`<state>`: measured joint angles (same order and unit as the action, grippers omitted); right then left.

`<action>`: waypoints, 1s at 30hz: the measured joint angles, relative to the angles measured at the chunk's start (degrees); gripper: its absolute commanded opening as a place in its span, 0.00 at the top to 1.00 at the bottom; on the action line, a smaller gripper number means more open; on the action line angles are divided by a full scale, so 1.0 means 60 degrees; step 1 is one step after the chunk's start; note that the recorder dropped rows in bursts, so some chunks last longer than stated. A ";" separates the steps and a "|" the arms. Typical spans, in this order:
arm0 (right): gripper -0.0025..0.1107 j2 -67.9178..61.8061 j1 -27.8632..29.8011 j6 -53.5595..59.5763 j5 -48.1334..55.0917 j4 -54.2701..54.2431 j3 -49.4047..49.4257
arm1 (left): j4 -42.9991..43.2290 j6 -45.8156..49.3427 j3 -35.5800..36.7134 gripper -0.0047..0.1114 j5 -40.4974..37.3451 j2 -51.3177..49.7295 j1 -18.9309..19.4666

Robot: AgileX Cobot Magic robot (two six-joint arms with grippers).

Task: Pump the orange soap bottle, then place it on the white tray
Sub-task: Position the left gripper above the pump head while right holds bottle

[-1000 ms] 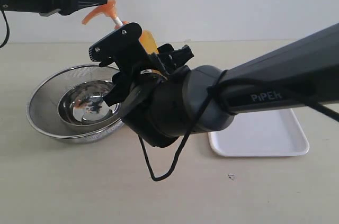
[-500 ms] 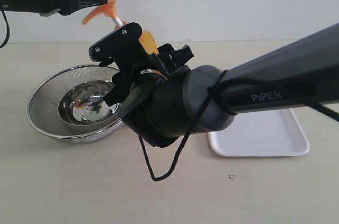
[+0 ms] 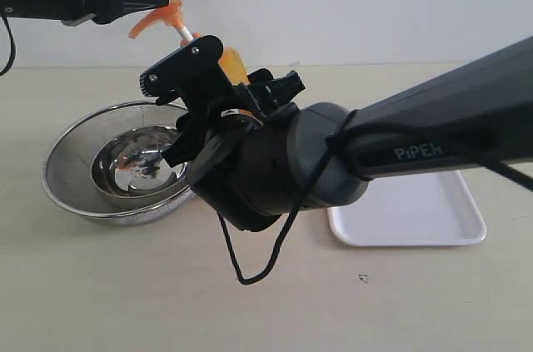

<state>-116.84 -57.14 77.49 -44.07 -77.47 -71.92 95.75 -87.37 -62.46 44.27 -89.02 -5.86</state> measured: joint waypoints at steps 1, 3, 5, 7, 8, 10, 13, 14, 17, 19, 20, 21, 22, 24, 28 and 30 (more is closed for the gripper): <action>0.98 0.0000 0.0000 0.0000 0.0000 0.0000 0.0000 | 0.0000 0.0000 0.0000 0.92 0.0000 0.0000 0.0000; 0.98 0.0000 0.0000 0.0000 0.0000 0.0000 0.0000 | 0.0000 0.0000 0.0000 0.92 0.0000 0.0000 0.0000; 0.98 0.0000 0.0000 0.0000 0.0000 0.0000 0.0000 | 0.0000 0.0000 0.0000 0.92 0.0000 0.0000 0.0000; 0.98 0.0000 0.0000 0.0000 0.0000 0.0000 0.0000 | 0.0000 0.0000 0.0000 0.92 0.0000 0.0000 0.0000; 0.98 0.0000 0.0000 0.0000 0.0000 0.0000 0.0000 | 0.0000 0.0000 0.0000 0.92 0.0000 0.0000 0.0000; 0.98 0.0000 0.0000 0.0000 0.0000 0.0000 0.0000 | 0.0000 0.0000 0.0000 0.92 0.0000 0.0000 0.0000; 0.98 0.0000 0.0000 0.0029 0.0000 0.0000 0.0000 | 0.0000 0.0000 0.0000 0.92 -0.0018 0.0021 0.0000; 0.98 0.0000 0.0000 0.0048 0.0000 0.0000 0.0000 | 0.0025 0.0000 0.0000 0.92 -0.0044 0.0045 0.0000; 0.98 0.0000 0.0000 0.0086 0.0032 0.0041 0.0000 | 0.0294 0.0000 0.0066 0.92 -0.0295 0.0300 0.0000; 0.98 0.0000 0.0000 0.0064 0.0057 0.0041 0.0000 | 0.0523 0.0000 0.0123 0.92 -0.0491 0.0536 -0.0018; 0.98 0.0000 0.0000 0.0064 0.0057 0.0041 0.0000 | 0.0613 0.0000 0.0156 0.92 -0.0581 0.0681 -0.0034; 0.98 0.0000 0.0000 0.0064 0.0057 0.0041 0.0000 | 0.0651 0.0000 0.0144 0.92 -0.0645 0.0853 -0.0034; 0.98 0.0000 0.0000 0.0044 0.0038 0.0041 0.0000 | 0.0651 0.0000 0.0144 0.92 -0.0703 0.0966 -0.0040; 0.98 0.0000 0.0000 0.0016 -0.0001 0.0041 0.0000 | 0.0651 0.0000 0.0144 0.92 -0.0766 0.1194 -0.0040; 0.98 0.0000 0.0000 -0.0023 -0.0023 0.0059 0.0000 | 0.0651 0.0000 0.0144 0.92 -0.0782 0.1327 -0.0040; 0.98 0.0000 0.0000 -0.0037 -0.0023 0.0083 0.0000 | 0.0651 0.0000 0.0144 0.92 -0.0782 0.1327 -0.0040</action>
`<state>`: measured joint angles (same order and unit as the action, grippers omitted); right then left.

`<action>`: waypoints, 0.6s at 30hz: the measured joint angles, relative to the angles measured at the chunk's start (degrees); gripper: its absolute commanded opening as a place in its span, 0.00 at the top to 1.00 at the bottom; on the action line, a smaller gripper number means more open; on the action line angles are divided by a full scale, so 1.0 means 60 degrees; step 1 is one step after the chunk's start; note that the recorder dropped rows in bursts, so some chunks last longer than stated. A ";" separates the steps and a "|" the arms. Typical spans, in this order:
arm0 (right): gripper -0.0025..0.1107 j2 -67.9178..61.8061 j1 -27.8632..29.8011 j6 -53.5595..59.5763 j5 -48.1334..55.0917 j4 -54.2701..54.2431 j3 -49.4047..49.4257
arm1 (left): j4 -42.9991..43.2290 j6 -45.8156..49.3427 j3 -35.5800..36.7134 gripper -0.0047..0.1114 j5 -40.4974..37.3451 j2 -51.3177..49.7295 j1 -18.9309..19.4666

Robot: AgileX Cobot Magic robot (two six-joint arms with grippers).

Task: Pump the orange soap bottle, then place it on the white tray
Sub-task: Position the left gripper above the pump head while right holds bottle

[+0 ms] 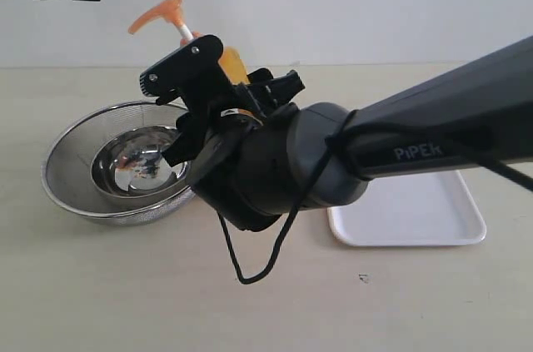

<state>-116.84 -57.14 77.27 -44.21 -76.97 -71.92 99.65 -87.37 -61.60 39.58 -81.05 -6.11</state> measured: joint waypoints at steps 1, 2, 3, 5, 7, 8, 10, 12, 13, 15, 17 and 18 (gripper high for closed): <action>0.98 0.0000 0.0000 -0.0021 0.0000 0.0035 0.0000 | 0.0022 0.0000 0.0000 0.92 0.0000 0.0000 0.0000; 0.98 0.0000 0.0000 -0.0045 0.0000 0.0083 0.0000 | 0.0022 0.0000 0.0000 0.92 0.0000 0.0000 0.0000; 0.98 0.0000 0.0000 -0.0090 0.0019 0.0126 0.0000 | 0.0022 0.0000 0.0000 0.92 0.0000 0.0000 0.0000; 0.98 0.0000 0.0000 -0.0242 0.0038 0.0259 0.0000 | 0.0022 0.0000 0.0000 0.92 0.0000 0.0000 0.0000; 0.98 -0.0018 0.0041 -0.0456 0.0059 0.0374 0.0000 | 0.0022 0.0000 0.0000 0.92 0.0052 0.0000 0.0000; 0.98 -0.0018 0.0061 -0.0517 0.0100 0.0440 0.0000 | 0.0022 0.0000 0.0000 0.92 0.0073 0.0000 0.0000; 0.98 -0.0018 0.0144 -0.0678 0.0145 0.0484 0.0000 | 0.0022 0.0000 0.0000 0.92 0.0088 0.0000 0.0000; 0.98 -0.0018 0.0231 -0.0740 0.0167 0.0529 0.0000 | 0.0022 0.0000 0.0000 0.92 0.0088 0.0000 0.0000; 0.98 -0.0018 0.0279 -0.0760 0.0167 0.0568 0.0000 | 0.0022 0.0000 0.0000 0.92 0.0088 0.0000 0.0000; 0.98 -0.0018 0.0300 -0.0801 0.0205 0.0630 0.0000 | 0.0022 0.0000 0.0000 0.92 0.0088 0.0000 0.0000; 0.98 -0.0018 0.0300 -0.0818 0.0274 0.0737 0.0000 | 0.0022 0.0000 0.0000 0.92 0.0088 0.0000 0.0000; 0.98 -0.0018 0.0309 -0.0818 0.0343 0.0836 0.0000 | 0.0022 0.0000 0.0000 0.92 0.0088 0.0000 0.0000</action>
<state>-116.95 -55.29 72.36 -42.15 -71.96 -71.92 99.79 -87.37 -61.60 40.11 -81.05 -6.11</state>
